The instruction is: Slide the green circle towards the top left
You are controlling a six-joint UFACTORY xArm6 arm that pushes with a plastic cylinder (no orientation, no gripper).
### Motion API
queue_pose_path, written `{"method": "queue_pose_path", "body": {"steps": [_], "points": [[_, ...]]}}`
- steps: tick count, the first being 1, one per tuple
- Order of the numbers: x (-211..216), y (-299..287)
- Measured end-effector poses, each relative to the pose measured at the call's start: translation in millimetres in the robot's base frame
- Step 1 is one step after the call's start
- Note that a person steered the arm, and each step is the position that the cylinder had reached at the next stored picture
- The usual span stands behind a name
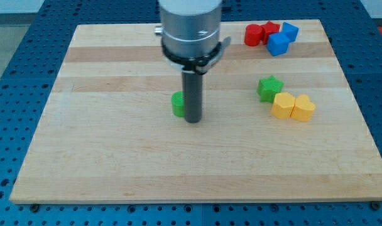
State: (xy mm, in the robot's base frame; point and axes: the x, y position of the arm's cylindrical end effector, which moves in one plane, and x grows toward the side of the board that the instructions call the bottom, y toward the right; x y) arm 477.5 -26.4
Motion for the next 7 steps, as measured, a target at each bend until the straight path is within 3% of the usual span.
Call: {"method": "queue_pose_path", "body": {"steps": [2, 5, 7], "points": [[-10.1, -40.8], [-2.9, -0.3], [-38.4, -0.3]]}}
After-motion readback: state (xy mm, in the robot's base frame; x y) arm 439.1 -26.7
